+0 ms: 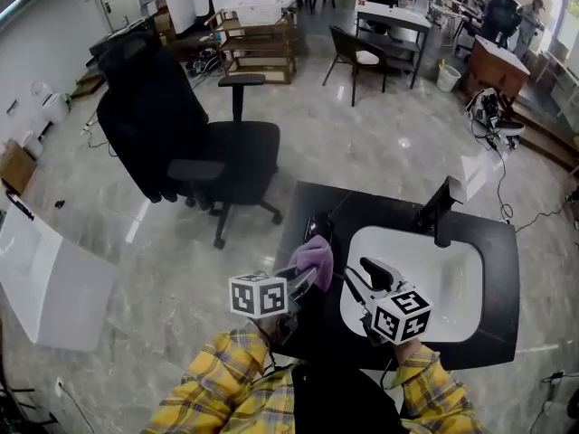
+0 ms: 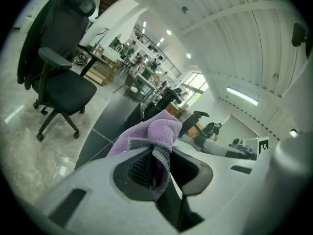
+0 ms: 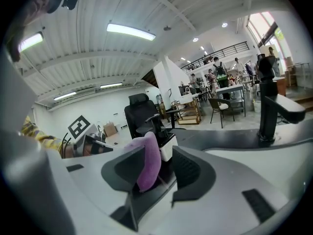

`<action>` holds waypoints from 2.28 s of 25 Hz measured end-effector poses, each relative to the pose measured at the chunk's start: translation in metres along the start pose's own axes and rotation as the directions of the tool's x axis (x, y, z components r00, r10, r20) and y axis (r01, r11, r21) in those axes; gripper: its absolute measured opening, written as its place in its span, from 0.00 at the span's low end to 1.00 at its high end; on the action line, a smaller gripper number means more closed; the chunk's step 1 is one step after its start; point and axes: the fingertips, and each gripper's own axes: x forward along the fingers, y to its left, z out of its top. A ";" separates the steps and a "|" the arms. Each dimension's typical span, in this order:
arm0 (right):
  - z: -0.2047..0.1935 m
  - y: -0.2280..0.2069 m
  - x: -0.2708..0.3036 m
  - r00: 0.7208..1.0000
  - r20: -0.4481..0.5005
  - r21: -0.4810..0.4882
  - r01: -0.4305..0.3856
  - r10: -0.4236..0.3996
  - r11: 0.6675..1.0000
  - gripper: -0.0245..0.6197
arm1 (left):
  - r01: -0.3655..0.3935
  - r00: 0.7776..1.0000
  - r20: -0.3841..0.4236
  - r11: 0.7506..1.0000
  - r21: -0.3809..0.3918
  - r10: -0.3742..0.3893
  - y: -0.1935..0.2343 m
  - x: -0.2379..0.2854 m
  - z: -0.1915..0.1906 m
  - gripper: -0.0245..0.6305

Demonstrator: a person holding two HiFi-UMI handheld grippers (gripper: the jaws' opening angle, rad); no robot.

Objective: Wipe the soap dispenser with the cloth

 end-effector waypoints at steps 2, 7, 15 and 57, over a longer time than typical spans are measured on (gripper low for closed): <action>-0.002 0.001 -0.003 1.000 0.000 0.003 0.003 -0.003 1.000 0.29 | 0.004 1.000 -0.002 1.000 -0.023 -0.004 0.000 0.000 -0.001 0.14; -0.006 0.006 -0.013 1.000 0.015 0.039 0.002 -0.003 0.999 0.27 | 0.019 1.000 0.021 0.993 -0.120 -0.017 0.004 -0.006 -0.003 0.14; 0.000 0.021 -0.028 0.998 0.065 0.055 -0.001 -0.002 0.998 0.24 | 0.106 0.985 0.164 0.942 -0.318 -0.056 -0.003 -0.030 -0.008 0.14; -0.081 0.065 -0.117 0.993 0.039 0.158 0.103 -0.110 0.982 0.07 | -0.125 0.945 0.314 0.987 0.104 0.086 -0.014 -0.192 -0.067 0.14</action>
